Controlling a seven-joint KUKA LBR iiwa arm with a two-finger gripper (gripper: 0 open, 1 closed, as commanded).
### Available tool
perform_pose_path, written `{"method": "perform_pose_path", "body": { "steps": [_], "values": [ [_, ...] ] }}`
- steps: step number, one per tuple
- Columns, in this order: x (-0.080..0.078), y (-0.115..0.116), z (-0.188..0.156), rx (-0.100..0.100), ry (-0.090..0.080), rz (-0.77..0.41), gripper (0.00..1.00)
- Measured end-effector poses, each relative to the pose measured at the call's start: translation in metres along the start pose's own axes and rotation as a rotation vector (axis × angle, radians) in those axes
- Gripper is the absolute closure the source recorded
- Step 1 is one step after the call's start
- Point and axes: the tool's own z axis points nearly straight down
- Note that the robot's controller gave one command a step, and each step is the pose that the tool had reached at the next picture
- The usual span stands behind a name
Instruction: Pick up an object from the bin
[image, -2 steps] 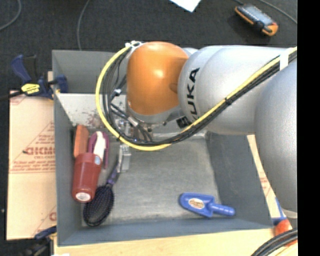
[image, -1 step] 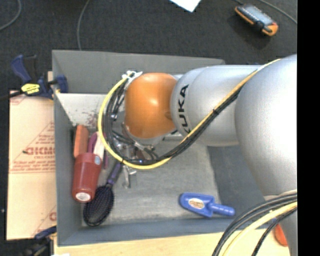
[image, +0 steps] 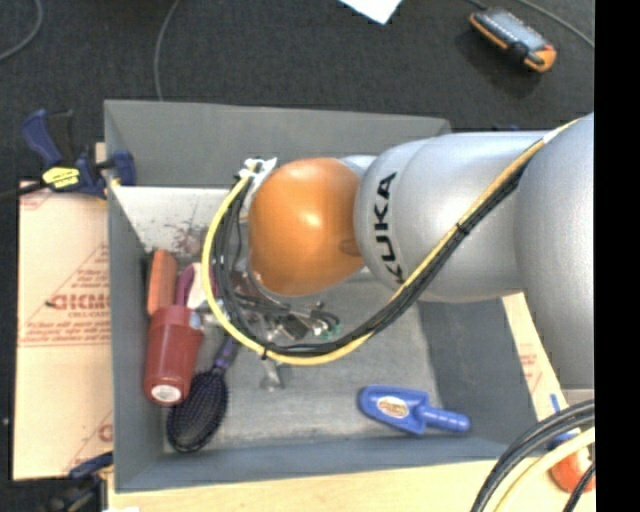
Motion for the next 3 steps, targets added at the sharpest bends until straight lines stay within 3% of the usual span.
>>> {"method": "perform_pose_path", "body": {
  "steps": [1, 2, 3],
  "values": [
    [-0.001, -0.024, 0.015, 0.002, -0.002, -0.088, 0.00],
    [-0.016, 0.025, 0.077, 0.014, -0.003, -0.609, 0.00],
    [-0.022, -0.030, 0.077, 0.012, -0.014, -0.633, 1.00]
  ]
}}
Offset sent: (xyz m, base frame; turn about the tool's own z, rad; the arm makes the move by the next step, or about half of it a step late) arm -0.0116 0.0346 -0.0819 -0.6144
